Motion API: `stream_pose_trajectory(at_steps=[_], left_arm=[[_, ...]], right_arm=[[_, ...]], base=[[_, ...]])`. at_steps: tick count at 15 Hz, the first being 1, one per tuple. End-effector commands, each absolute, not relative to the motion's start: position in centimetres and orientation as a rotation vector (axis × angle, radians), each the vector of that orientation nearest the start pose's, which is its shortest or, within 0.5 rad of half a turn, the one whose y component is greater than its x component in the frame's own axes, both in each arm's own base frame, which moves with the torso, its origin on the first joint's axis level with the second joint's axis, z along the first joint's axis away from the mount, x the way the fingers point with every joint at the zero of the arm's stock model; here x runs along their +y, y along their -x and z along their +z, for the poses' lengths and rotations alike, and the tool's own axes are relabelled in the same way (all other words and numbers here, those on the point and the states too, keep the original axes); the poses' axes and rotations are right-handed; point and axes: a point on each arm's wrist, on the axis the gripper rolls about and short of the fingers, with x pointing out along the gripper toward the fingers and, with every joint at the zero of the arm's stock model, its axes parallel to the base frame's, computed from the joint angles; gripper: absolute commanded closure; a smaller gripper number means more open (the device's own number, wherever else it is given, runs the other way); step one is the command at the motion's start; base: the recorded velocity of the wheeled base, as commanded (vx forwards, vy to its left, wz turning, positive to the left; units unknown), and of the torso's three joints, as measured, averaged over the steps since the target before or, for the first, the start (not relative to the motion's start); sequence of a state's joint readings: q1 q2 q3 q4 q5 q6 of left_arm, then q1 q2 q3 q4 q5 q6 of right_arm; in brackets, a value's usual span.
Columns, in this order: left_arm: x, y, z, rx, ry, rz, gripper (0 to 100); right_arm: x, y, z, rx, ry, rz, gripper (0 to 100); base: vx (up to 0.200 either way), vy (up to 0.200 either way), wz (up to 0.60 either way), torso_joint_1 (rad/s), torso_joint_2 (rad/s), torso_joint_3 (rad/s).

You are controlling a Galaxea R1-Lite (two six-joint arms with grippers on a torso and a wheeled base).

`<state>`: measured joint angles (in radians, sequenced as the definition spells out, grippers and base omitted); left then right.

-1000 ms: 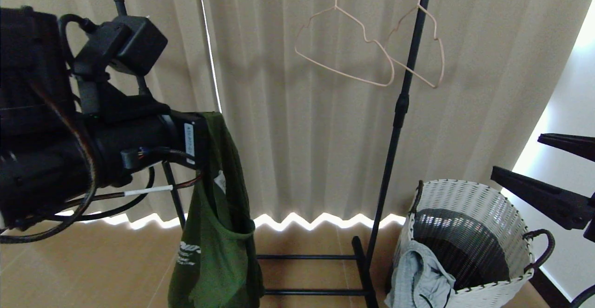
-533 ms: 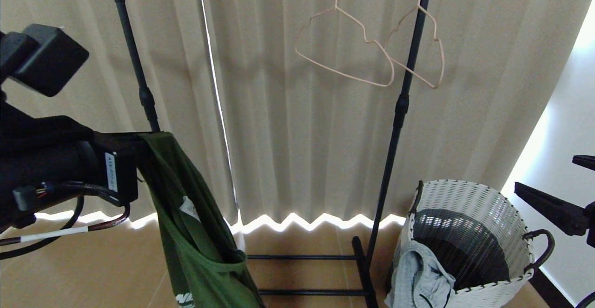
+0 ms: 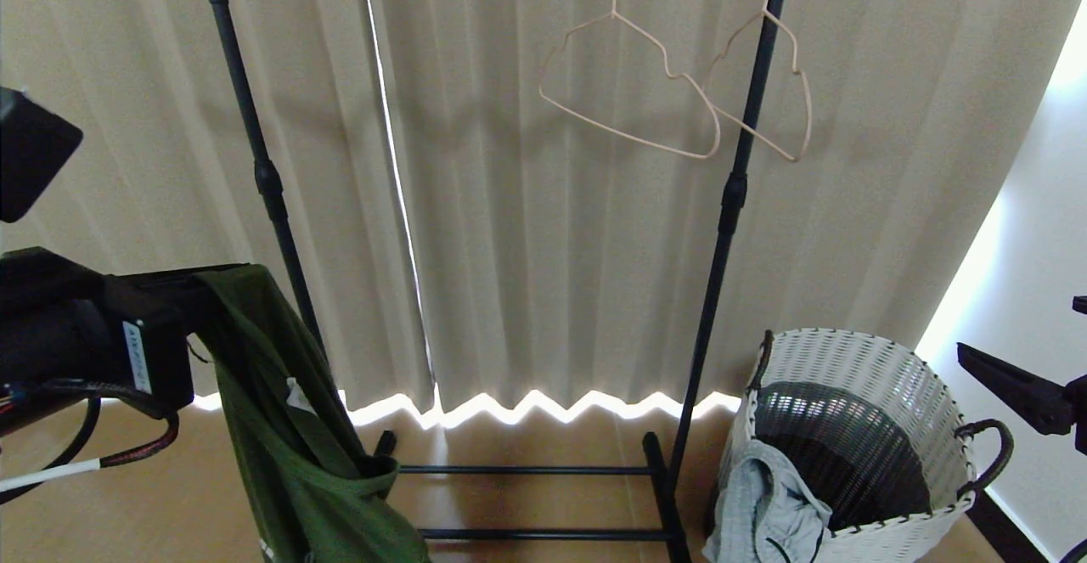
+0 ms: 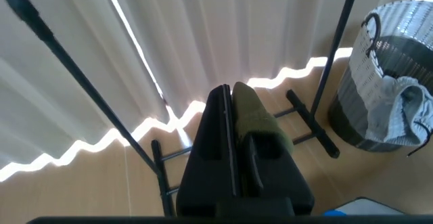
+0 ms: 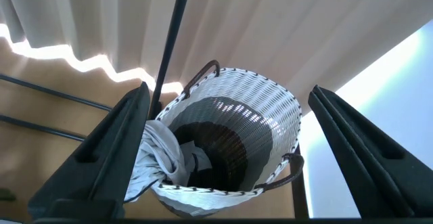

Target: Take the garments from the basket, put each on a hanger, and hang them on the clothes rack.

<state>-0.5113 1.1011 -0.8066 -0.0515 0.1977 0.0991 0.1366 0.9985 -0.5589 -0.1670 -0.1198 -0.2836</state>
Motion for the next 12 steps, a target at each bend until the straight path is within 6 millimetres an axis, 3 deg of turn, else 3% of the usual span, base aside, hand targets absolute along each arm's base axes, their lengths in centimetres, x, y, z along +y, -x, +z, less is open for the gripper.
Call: stream_pose_trajectory(at_steps=[1, 7, 12], left_arm=[[-6.8, -13.0, 26.6, 0.197, -0.174, -0.325, 100], [-6.9, -13.0, 25.3, 0.176, -0.169, -0.335, 100], [-6.7, -12.6, 25.2, 0.163, -0.192, -0.340, 100]], right_arm=[[1.5, -12.7, 21.9, 0.268, 0.317, 0.055, 0], [1.5, -12.8, 21.9, 0.271, 0.317, 0.059, 0], [1.6, -13.2, 22.1, 0.233, 0.312, 0.055, 0]], base=[[0.000, 0.000, 0.00, 0.000, 0.00, 0.000], [0.000, 0.000, 0.00, 0.003, -0.01, -0.006], [0.000, 0.000, 0.00, 0.091, -0.31, -0.257]])
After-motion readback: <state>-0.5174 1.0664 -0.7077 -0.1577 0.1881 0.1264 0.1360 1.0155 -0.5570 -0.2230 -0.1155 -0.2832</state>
